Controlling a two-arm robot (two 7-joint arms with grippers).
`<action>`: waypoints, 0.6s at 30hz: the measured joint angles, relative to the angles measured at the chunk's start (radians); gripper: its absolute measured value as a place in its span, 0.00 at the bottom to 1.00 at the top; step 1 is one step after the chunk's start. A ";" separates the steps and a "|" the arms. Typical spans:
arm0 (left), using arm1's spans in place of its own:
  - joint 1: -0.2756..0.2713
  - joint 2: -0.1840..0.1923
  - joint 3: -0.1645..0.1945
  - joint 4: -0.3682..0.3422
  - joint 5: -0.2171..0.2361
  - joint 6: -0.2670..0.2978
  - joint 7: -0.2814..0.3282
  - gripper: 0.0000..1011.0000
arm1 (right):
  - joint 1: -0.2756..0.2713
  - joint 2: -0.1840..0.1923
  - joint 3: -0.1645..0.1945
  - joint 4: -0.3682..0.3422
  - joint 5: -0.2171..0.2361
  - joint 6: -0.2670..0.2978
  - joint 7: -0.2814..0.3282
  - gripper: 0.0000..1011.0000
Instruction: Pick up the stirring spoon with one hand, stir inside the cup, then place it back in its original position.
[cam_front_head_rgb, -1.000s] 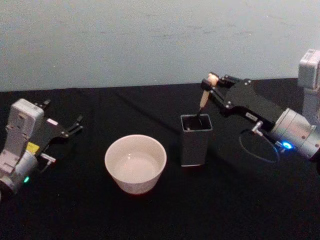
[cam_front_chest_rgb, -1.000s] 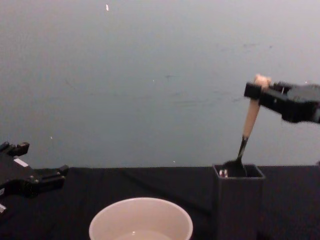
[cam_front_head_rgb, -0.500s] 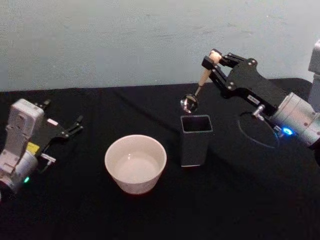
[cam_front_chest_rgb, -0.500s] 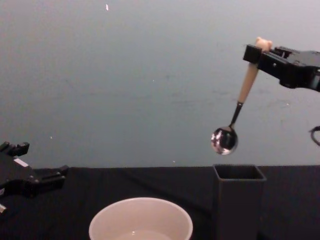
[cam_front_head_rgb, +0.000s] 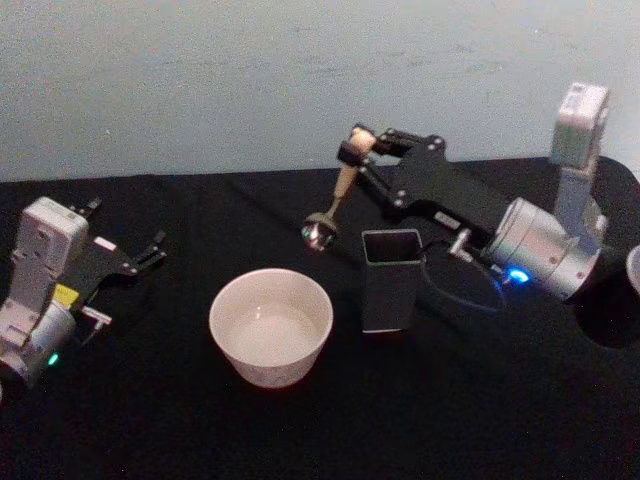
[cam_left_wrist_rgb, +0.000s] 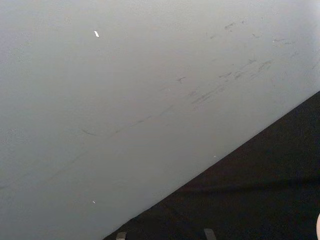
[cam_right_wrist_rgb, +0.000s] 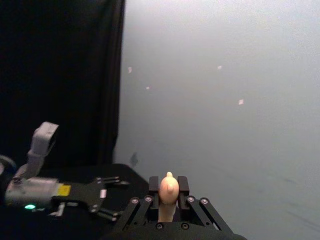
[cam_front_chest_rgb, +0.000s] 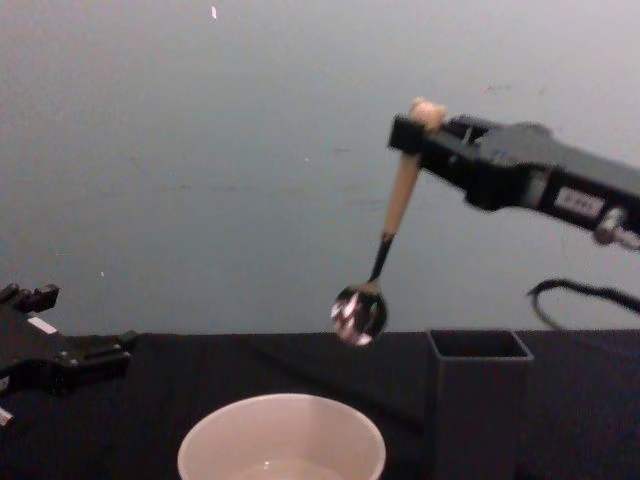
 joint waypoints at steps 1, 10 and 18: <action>0.000 0.000 0.000 0.000 0.000 0.000 0.000 0.99 | 0.004 -0.005 -0.012 0.009 -0.003 -0.003 0.009 0.21; 0.000 0.000 0.000 0.000 0.000 0.000 0.000 0.99 | 0.022 -0.035 -0.070 0.081 -0.032 -0.038 0.040 0.21; 0.000 0.000 0.000 0.000 0.000 0.000 0.000 0.99 | 0.043 -0.068 -0.109 0.167 -0.080 -0.092 0.056 0.21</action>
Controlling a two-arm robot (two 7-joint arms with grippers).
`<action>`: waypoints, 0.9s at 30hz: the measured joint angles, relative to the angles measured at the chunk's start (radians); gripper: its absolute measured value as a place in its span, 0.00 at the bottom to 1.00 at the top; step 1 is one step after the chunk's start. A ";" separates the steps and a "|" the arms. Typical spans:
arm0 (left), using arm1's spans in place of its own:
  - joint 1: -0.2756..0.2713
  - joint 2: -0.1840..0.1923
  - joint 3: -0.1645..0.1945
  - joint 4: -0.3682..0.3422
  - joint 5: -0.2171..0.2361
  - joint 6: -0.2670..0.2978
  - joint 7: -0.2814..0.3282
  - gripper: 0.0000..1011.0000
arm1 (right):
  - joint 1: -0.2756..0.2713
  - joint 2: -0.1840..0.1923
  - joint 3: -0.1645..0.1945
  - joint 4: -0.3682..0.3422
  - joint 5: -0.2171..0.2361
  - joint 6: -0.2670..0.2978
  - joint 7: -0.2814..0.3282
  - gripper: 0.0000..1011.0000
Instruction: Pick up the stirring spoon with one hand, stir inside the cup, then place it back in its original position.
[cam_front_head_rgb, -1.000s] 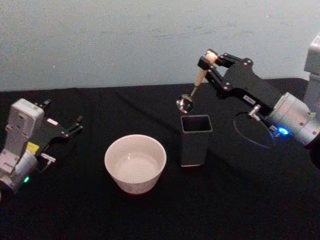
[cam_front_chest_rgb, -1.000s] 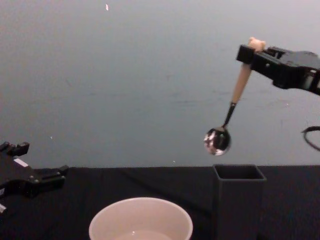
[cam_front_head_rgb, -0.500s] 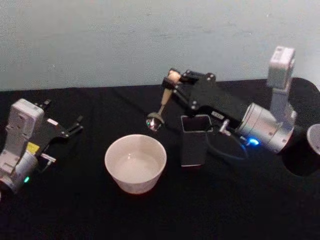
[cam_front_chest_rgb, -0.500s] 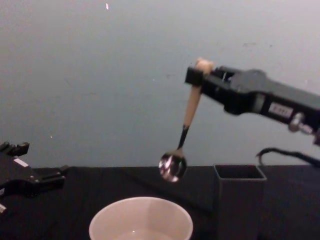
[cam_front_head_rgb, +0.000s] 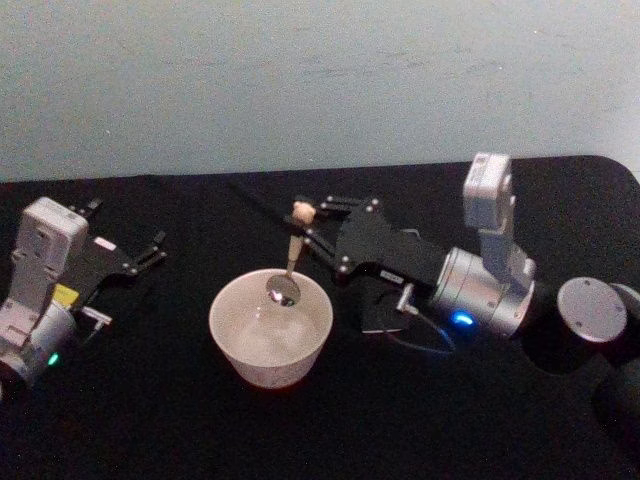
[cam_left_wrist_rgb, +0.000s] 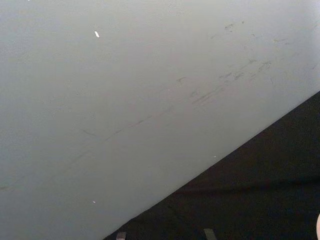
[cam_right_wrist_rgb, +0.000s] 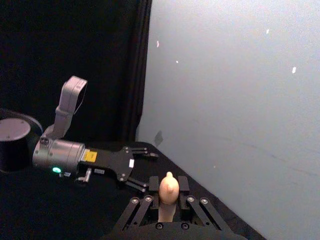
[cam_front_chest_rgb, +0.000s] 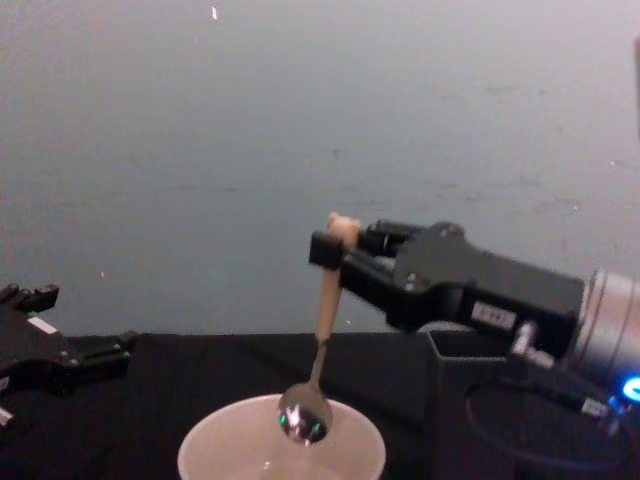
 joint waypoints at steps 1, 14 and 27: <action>0.000 0.000 0.000 0.000 0.000 0.000 0.000 0.99 | 0.003 -0.005 -0.003 0.011 -0.005 -0.008 0.002 0.21; 0.000 0.000 0.000 0.000 0.000 0.000 0.000 0.99 | 0.042 -0.069 -0.032 0.152 -0.065 -0.104 0.024 0.21; 0.000 0.000 0.000 0.000 0.000 0.000 0.000 0.99 | 0.051 -0.095 -0.033 0.193 -0.086 -0.119 0.028 0.21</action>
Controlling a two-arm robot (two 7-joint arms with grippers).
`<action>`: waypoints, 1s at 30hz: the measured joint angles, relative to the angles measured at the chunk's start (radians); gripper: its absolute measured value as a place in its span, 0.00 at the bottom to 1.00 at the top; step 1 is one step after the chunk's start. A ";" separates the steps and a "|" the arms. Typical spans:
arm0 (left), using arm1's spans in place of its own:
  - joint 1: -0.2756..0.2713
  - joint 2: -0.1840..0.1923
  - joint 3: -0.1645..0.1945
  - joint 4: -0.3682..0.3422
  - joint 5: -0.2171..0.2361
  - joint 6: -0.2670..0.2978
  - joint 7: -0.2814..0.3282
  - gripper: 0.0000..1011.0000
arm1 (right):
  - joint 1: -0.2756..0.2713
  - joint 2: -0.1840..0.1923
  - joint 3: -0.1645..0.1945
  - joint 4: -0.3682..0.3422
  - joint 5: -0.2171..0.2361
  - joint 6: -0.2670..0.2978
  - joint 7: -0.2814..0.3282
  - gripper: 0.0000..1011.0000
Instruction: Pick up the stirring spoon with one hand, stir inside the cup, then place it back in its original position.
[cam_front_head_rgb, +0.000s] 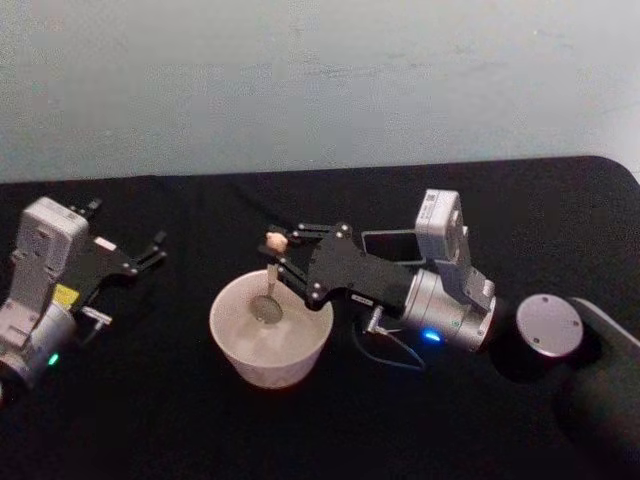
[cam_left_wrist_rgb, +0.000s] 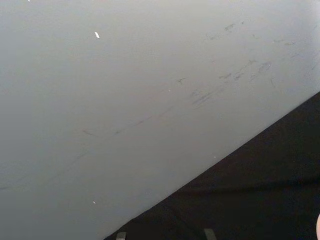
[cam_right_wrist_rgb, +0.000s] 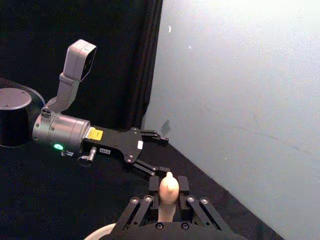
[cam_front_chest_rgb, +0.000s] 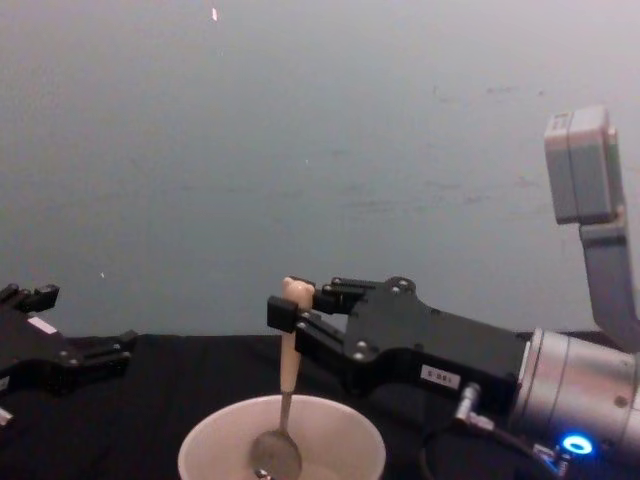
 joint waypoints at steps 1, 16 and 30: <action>0.000 0.000 0.000 0.000 0.000 0.000 0.000 0.99 | 0.000 0.000 0.001 0.000 -0.002 0.000 0.000 0.21; 0.000 0.000 0.000 0.000 0.000 0.000 0.000 0.99 | -0.033 0.036 0.027 -0.046 -0.010 0.013 -0.019 0.21; 0.000 0.000 0.000 0.000 0.000 0.000 0.000 0.99 | -0.117 0.105 0.022 -0.178 0.020 0.052 0.008 0.21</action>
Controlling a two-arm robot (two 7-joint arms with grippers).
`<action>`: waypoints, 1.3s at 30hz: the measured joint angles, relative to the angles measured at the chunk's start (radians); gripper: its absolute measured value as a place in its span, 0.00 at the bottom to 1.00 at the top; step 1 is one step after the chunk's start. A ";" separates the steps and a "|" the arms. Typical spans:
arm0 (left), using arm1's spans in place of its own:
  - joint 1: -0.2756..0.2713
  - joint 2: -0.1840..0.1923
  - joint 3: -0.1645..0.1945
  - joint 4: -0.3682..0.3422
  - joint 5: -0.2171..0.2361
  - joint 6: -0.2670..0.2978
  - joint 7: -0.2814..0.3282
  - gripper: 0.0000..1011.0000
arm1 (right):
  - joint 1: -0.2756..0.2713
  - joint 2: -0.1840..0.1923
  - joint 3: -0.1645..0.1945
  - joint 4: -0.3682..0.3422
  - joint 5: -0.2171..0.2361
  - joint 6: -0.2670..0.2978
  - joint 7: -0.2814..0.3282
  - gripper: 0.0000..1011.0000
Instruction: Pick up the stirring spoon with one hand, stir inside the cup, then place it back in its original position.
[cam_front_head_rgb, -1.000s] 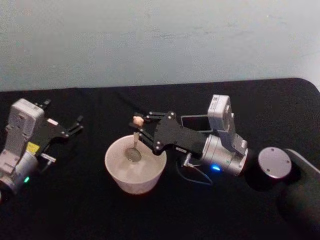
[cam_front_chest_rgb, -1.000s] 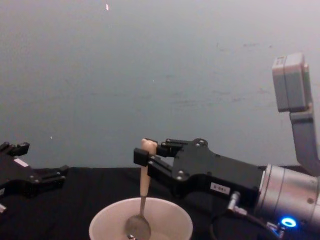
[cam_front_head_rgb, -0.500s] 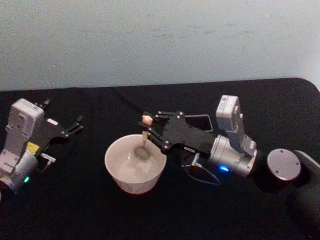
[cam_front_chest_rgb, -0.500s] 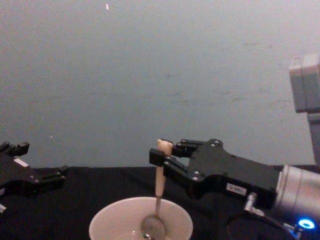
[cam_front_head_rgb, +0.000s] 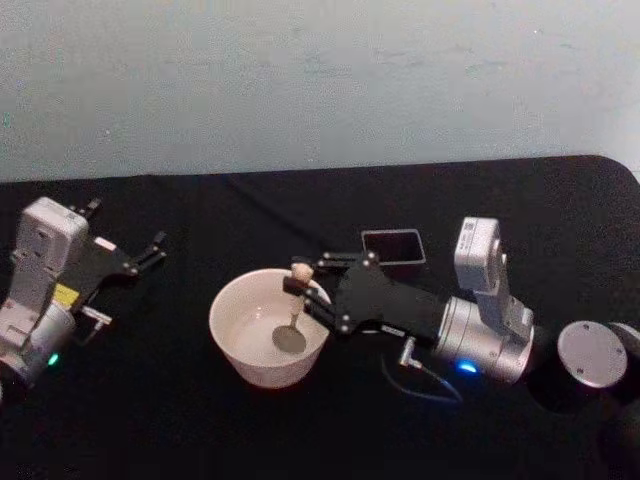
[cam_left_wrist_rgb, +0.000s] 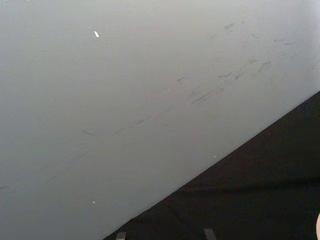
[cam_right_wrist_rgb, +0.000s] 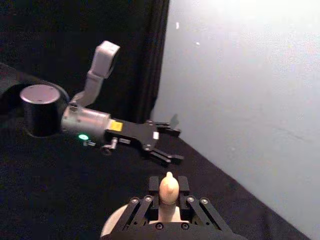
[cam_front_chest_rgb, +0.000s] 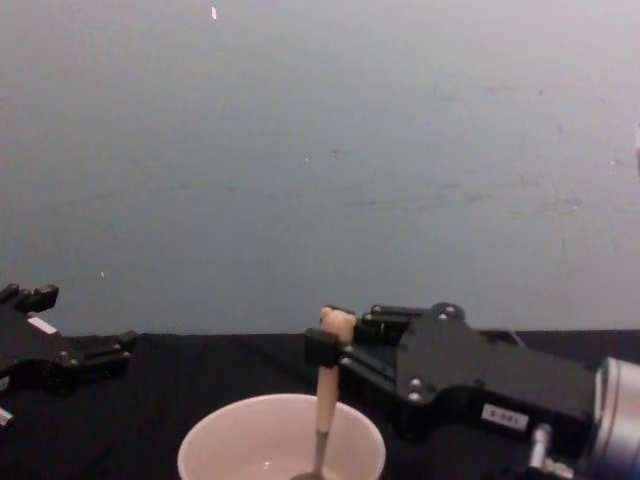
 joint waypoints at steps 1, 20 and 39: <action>0.000 0.000 0.000 0.000 0.000 0.000 0.000 0.99 | -0.002 0.000 -0.003 -0.004 0.001 0.001 0.001 0.21; 0.000 0.000 0.000 0.000 0.000 0.000 0.000 0.99 | 0.070 -0.083 -0.036 0.099 -0.017 -0.012 -0.023 0.21; 0.000 0.000 0.000 0.000 0.000 0.000 0.000 0.99 | 0.070 -0.075 0.013 0.109 -0.029 -0.014 -0.065 0.21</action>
